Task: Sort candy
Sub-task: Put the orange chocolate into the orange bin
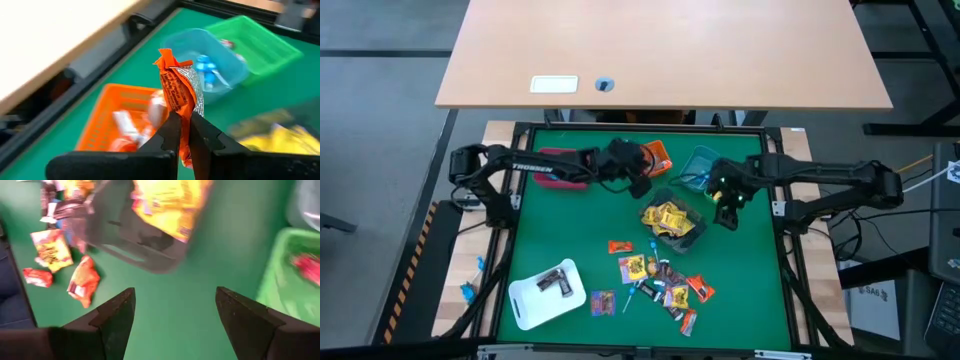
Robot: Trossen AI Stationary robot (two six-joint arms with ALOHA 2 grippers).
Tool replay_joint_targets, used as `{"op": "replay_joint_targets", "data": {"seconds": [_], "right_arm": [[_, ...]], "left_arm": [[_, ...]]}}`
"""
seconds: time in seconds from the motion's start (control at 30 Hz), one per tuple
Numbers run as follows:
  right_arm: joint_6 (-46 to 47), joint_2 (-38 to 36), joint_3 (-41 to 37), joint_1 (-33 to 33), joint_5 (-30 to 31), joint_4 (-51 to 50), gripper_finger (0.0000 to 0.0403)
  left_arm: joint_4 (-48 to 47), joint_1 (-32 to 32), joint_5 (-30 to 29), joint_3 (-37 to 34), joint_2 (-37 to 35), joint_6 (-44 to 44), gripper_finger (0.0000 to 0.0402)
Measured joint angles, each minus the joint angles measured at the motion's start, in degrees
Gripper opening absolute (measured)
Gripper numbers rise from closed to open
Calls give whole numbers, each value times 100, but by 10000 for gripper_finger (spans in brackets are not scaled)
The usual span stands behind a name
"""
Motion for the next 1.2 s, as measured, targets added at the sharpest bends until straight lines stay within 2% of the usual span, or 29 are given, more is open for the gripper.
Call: {"op": "replay_joint_targets", "data": {"seconds": [0.3, 0.57, 0.7, 0.9, 1.07, 1.2], "right_arm": [[740, 0, 0, 1407, 696, 308, 276], [1685, 0, 0, 2531, 1050, 528, 276], [2277, 0, 0, 2998, 1222, 883, 276], [3361, 25, 0, 3694, 1994, 1139, 276], [4374, 254, 0, 4327, 2436, 1322, 276], [4785, 630, 0, 4811, 2503, 1657, 276]], "left_arm": [[-11, 442, -23, 0, 4, 17, 17], [-11, 570, -24, 0, 4, 356, 52], [-11, 564, -19, 0, 4, 465, 73], [-13, 564, -19, 0, 4, 467, 97], [-28, 564, -17, 2, 7, 467, 101], [-56, 564, -17, 2, 7, 467, 102]]}}
